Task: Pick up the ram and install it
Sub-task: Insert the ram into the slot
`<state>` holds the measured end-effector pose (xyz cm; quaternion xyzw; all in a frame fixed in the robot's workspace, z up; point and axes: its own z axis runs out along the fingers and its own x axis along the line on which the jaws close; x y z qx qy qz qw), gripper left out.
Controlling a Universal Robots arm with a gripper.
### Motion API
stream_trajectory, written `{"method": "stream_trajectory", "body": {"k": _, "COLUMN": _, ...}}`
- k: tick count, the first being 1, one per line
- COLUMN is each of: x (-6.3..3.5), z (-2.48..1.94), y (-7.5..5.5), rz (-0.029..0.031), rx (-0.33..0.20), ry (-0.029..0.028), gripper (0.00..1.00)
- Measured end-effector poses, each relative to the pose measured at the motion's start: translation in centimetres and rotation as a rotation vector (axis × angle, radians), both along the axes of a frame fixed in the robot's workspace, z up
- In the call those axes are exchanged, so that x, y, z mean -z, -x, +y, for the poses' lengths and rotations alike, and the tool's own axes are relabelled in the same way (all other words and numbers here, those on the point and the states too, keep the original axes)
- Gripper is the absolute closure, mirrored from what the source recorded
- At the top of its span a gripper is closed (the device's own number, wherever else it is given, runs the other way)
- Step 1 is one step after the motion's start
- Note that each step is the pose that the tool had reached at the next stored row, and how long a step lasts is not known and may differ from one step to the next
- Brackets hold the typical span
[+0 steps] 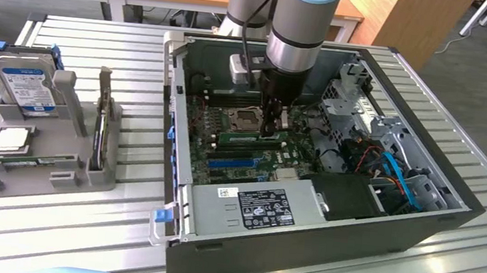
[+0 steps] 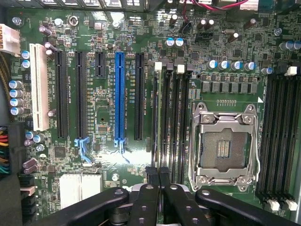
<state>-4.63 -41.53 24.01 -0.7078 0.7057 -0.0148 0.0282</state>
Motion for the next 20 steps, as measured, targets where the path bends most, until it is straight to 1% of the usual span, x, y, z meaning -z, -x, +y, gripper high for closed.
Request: {"method": "stream_trajectory", "body": {"k": 20, "x": 0.21, "z": 0.00, "y": 0.00, "rz": 0.0000, "rx": 0.006, "ry": -0.0001, "gripper": 0.88}}
